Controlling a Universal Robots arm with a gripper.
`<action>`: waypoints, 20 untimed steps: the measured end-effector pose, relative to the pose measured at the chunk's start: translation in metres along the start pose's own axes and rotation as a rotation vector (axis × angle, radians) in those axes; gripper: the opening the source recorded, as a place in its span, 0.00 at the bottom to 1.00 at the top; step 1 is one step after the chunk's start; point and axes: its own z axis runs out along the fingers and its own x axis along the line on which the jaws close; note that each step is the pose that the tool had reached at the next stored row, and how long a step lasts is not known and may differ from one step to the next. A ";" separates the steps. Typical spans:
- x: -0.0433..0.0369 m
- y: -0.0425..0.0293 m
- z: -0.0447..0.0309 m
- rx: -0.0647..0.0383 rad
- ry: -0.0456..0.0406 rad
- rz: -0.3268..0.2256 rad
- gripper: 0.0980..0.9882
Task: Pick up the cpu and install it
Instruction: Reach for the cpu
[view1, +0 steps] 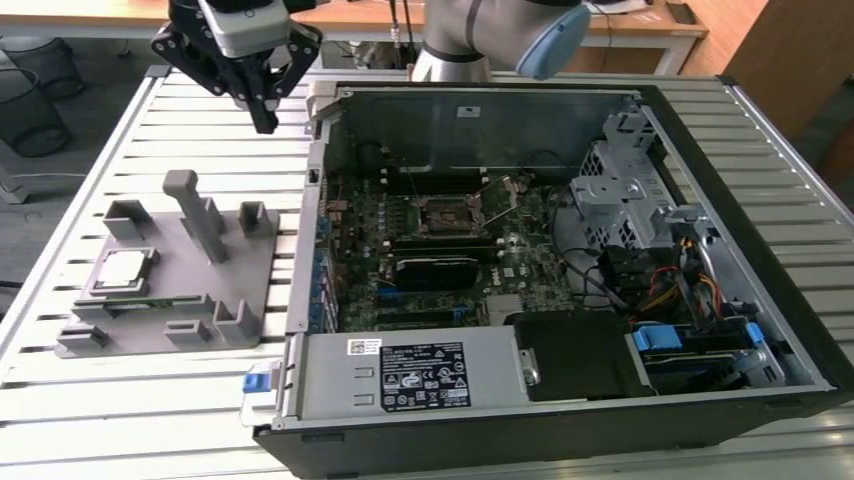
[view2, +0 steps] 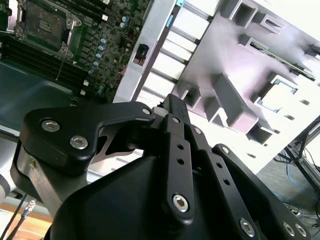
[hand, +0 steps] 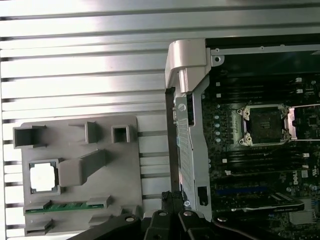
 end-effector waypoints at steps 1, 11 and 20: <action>0.0015 -0.0001 0.0001 0.000 0.0002 0.000 0.01; 0.0185 -0.0014 0.0008 0.000 0.0014 0.000 0.01; 0.0313 -0.0025 0.0018 0.001 0.0079 0.000 0.01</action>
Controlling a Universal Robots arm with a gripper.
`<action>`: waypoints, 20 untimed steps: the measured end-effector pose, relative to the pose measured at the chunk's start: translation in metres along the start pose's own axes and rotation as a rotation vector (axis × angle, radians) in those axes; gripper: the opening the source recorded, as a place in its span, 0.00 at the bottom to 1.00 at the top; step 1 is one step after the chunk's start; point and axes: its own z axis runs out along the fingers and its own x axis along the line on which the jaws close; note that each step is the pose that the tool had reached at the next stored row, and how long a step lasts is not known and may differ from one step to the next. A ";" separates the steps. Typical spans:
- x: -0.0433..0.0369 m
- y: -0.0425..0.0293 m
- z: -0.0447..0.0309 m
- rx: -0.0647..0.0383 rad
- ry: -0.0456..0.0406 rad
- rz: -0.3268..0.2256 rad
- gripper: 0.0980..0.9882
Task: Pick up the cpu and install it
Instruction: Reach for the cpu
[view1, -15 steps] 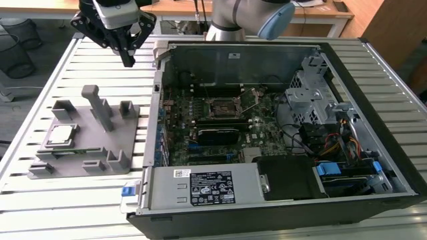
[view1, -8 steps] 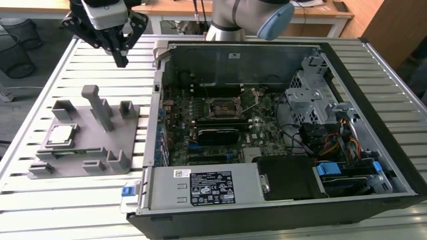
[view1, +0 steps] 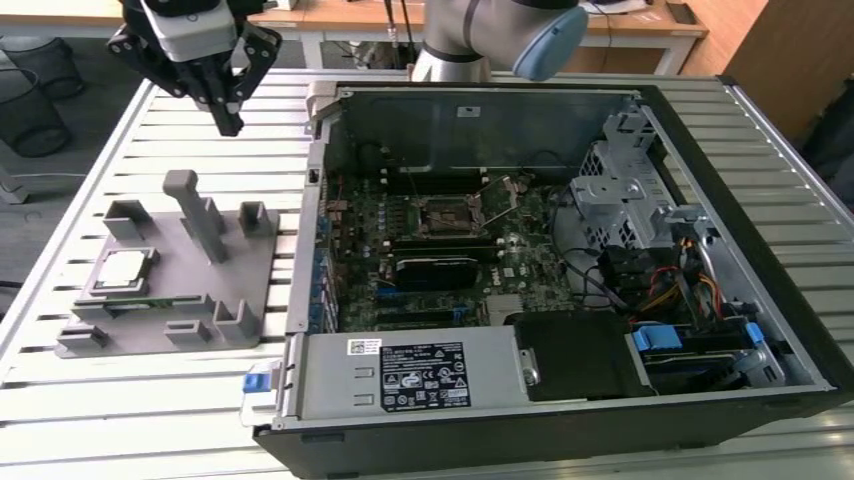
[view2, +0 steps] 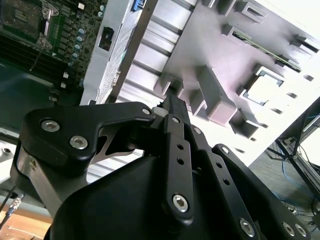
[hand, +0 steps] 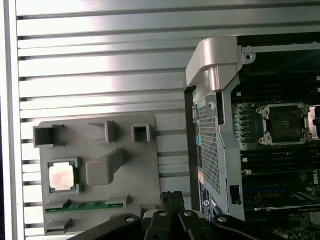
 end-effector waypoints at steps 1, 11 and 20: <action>0.0011 -0.0001 0.0002 0.000 0.0010 0.000 0.01; 0.0113 -0.0009 0.0019 0.001 0.0117 0.000 0.01; 0.0213 -0.0018 0.0035 0.002 0.0205 0.001 0.01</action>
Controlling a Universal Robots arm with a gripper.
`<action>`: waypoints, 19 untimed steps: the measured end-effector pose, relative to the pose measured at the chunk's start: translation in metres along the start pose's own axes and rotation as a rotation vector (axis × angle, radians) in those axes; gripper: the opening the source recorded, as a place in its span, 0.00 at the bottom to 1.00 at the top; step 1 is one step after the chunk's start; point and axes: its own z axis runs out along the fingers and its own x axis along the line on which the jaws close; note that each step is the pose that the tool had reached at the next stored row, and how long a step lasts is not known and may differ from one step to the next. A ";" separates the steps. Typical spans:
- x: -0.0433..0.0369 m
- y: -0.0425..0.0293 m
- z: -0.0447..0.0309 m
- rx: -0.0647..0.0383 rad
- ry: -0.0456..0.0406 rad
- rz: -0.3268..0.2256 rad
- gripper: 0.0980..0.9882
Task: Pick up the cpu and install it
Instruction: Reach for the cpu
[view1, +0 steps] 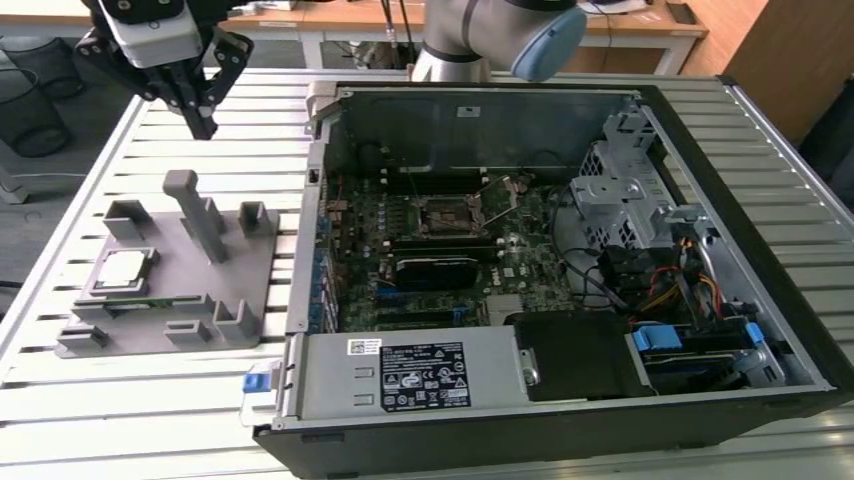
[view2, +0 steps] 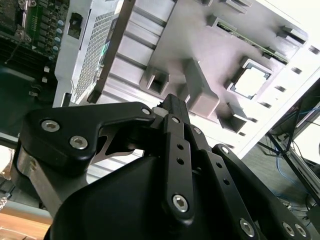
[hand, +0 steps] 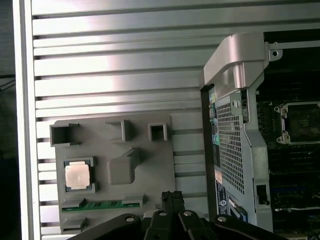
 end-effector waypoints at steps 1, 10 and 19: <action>0.0010 -0.0001 0.0003 0.000 0.0013 0.000 0.01; 0.0095 -0.0048 0.0037 0.001 0.0191 0.001 0.01; 0.0241 -0.0068 0.0067 0.002 0.0300 0.002 0.01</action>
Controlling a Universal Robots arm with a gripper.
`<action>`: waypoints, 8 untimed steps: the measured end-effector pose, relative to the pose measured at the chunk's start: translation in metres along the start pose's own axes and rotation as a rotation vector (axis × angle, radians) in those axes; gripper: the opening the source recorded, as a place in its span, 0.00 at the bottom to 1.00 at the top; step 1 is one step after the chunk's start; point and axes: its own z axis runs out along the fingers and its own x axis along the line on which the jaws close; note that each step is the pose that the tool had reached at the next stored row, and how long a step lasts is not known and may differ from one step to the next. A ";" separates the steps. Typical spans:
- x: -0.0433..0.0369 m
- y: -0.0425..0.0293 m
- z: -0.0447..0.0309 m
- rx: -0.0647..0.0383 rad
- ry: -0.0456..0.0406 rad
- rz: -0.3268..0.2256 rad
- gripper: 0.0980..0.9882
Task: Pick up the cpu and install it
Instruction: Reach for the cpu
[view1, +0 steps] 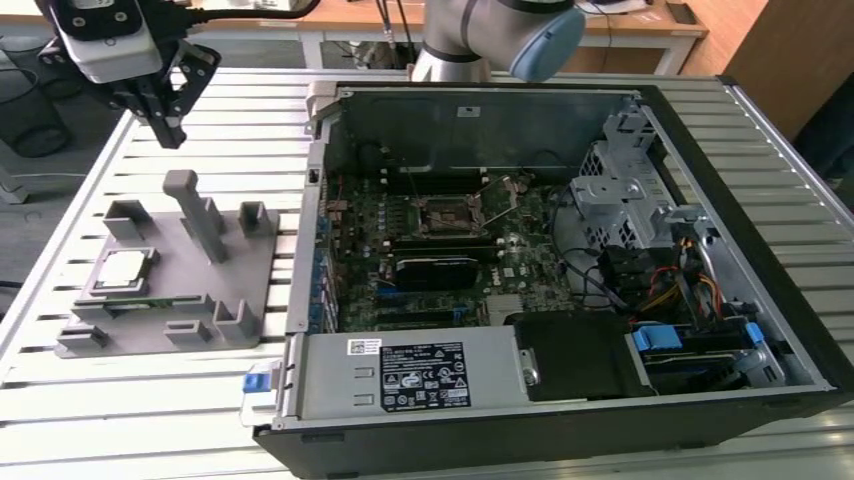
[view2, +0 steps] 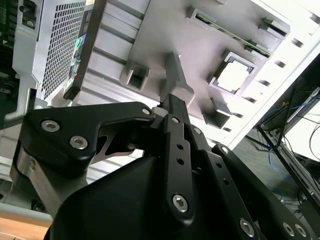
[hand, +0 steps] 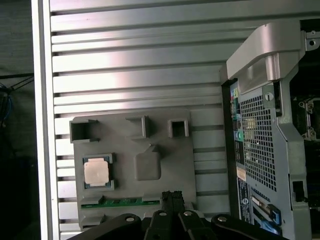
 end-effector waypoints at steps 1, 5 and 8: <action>0.0014 -0.0001 0.0003 0.000 0.0010 0.000 0.01; 0.0071 -0.0006 0.0016 0.000 0.0048 0.001 0.01; 0.0118 -0.0010 0.0027 0.001 0.0075 0.001 0.01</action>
